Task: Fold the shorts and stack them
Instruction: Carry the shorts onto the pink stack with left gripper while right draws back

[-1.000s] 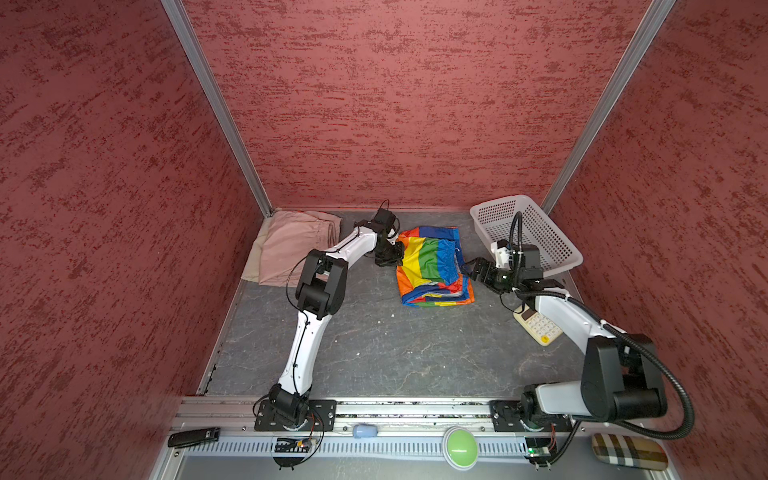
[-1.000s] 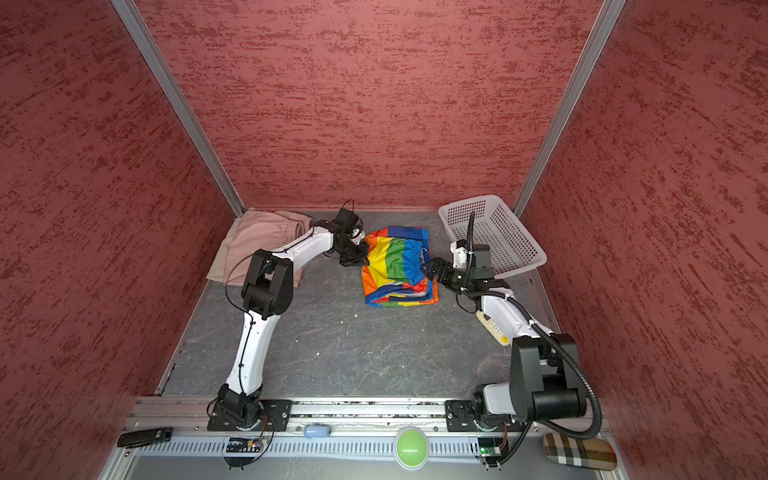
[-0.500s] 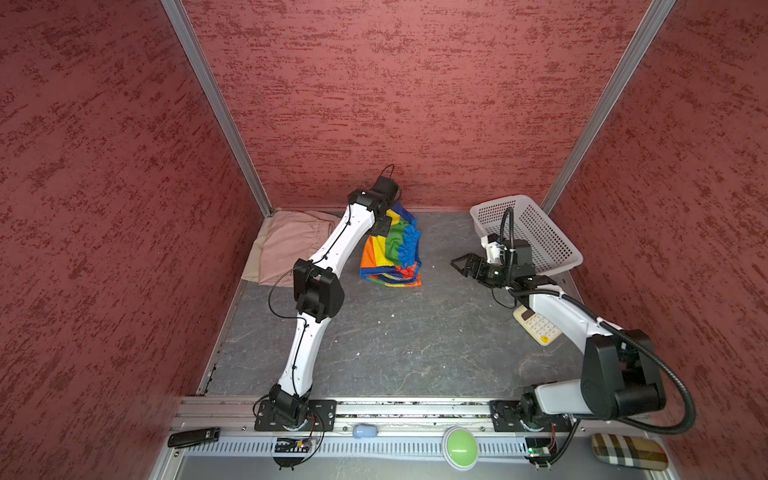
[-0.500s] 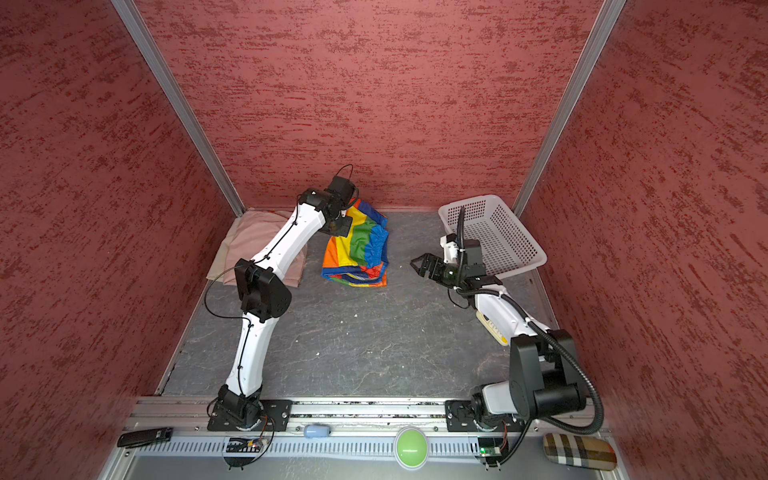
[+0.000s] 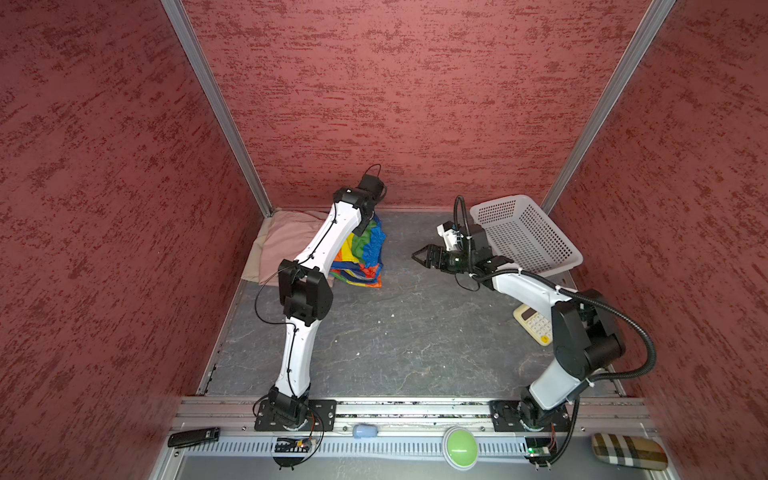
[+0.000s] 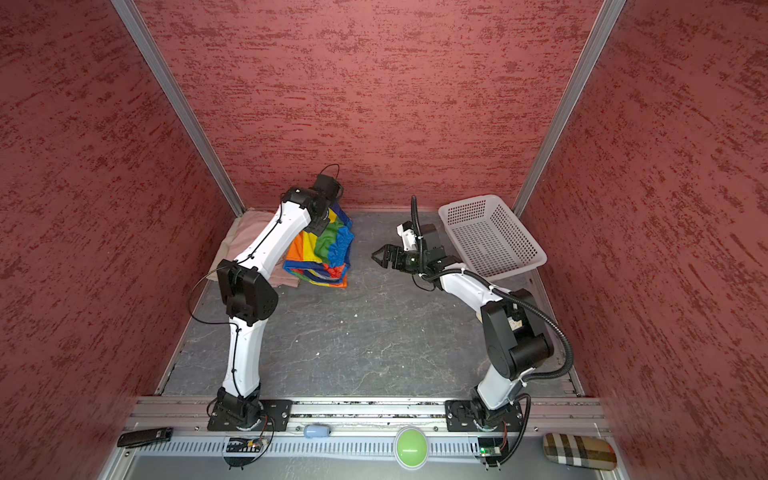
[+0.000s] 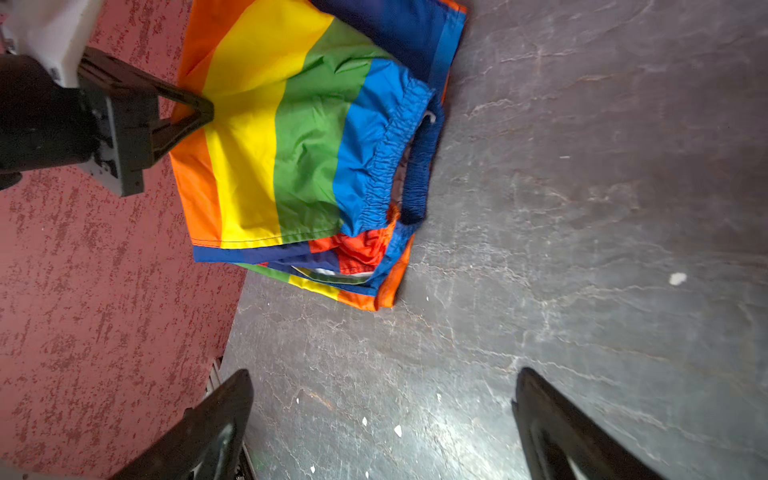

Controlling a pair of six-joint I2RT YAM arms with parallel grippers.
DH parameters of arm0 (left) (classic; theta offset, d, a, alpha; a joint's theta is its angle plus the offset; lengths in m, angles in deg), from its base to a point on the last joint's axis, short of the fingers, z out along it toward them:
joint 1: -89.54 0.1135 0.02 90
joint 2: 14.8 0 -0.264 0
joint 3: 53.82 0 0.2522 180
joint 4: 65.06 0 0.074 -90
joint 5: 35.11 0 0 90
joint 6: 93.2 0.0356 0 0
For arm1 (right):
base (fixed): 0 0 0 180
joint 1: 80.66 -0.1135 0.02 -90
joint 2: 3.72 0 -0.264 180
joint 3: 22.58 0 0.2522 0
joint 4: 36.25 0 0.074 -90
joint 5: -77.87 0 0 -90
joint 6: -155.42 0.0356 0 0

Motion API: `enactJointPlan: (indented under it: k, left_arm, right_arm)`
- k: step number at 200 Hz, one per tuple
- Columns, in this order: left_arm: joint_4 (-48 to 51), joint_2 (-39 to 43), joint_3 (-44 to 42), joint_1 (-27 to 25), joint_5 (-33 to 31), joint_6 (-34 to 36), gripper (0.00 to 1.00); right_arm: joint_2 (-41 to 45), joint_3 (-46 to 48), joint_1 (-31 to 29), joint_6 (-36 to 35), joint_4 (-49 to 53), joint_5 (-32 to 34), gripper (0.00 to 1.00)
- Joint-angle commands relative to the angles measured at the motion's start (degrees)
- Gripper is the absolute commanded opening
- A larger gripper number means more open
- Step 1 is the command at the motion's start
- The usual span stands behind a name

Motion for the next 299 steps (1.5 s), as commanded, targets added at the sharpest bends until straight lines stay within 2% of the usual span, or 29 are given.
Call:
enactJointPlan:
  k: [1, 34, 60, 87, 114, 139, 159, 193, 236, 273, 299]
  left_arm:
    - [-4.64, 4.67, 0.87, 2.21, -2.59, 4.74, 0.0]
    - [-5.64, 6.79, 1.45, 4.35, -0.77, 5.63, 0.0]
    - [-4.71, 6.78, 1.41, 7.75, 1.33, 3.55, 0.0]
    - [-4.24, 8.05, 2.26, 10.3, 7.0, 0.42, 0.0]
    - [-5.54, 9.36, 2.16, 12.42, 8.5, 1.14, 0.0]
    - [-5.2, 10.36, 2.48, 15.95, 13.68, 0.01, 0.0]
    - [-8.57, 12.51, -1.45, 18.91, 17.29, 0.67, 0.0]
    - [-17.49, 15.26, -11.94, 24.81, 27.92, 1.23, 0.0]
    - [-24.61, 12.36, -20.17, 29.9, 31.76, 4.2, 0.0]
    - [-29.71, 7.82, -20.21, 33.91, 35.09, 5.16, 0.0]
    - [-32.77, 4.1, -19.82, 34.5, 33.0, 7.47, 0.0]
  right_arm:
    - [-2.09, -3.84, -0.71, 0.12, -2.34, -0.97, 0.99]
    - [-5.76, -8.0, -1.09, -0.37, -1.49, -2.03, 0.99]
    - [-7.92, -10.55, -1.38, -0.29, -1.2, -2.75, 0.99]
    - [-9.24, -12.07, -1.62, -0.37, -0.66, -2.86, 0.99]
    - [-10.02, -12.69, -1.73, -0.05, -0.66, -2.86, 0.99]
    - [-10.98, -13.8, -1.78, 0.6, -0.54, -3.15, 0.99]
    - [-12.28, -16.22, -2.08, -0.04, 1.41, -3.57, 0.99]
    - [-14.75, -20.85, -2.66, -1.47, 5.1, -3.23, 0.99]
    - [-17.32, -24.67, -3.49, -2.28, 8.26, -3.11, 0.99]
    - [-18.28, -25.61, -4.11, -2.75, 10.43, -3.11, 0.99]
    - [-18.19, -24.75, -4.32, -2.24, 10.5, -2.95, 0.99]
